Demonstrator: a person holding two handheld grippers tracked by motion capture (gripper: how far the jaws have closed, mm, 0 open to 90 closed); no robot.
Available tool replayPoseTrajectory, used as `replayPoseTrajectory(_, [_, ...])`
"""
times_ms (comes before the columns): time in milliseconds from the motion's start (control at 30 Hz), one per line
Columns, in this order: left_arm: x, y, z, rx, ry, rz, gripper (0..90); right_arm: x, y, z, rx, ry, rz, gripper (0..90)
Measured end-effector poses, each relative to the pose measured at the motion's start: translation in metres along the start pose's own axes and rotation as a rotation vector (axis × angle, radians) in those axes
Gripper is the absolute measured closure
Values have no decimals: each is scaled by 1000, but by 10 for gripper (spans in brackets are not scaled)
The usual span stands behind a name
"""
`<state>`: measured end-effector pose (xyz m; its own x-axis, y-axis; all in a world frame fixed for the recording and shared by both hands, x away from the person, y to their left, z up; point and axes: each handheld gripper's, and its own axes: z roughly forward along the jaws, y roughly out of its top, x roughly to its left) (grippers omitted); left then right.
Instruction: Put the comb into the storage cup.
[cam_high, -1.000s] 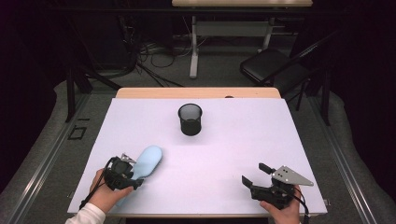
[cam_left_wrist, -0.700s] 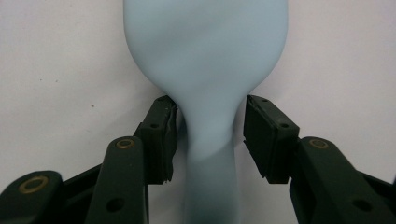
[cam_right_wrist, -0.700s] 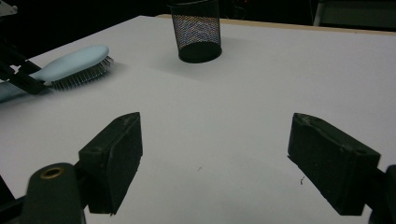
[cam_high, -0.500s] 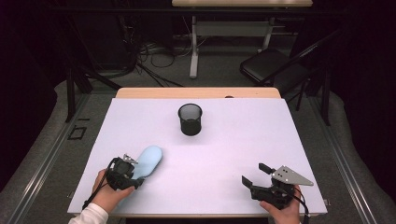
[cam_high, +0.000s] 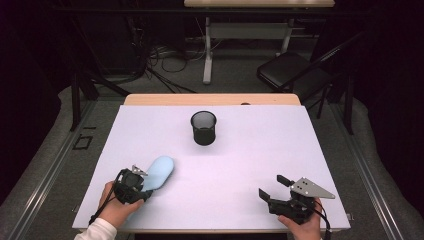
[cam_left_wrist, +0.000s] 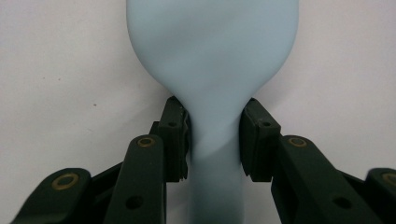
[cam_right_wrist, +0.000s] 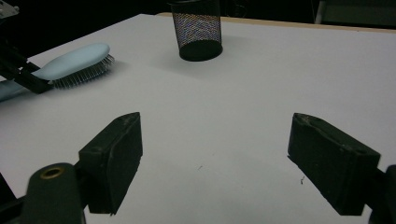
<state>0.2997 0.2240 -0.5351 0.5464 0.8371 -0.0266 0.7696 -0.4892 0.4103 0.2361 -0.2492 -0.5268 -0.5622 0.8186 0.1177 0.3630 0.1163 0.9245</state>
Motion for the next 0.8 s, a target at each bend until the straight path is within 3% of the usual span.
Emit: replayPoseTrajectory(800, [-1, -7, -1, -46, 3, -21, 693, 0, 0, 0, -3, -1, 2, 175])
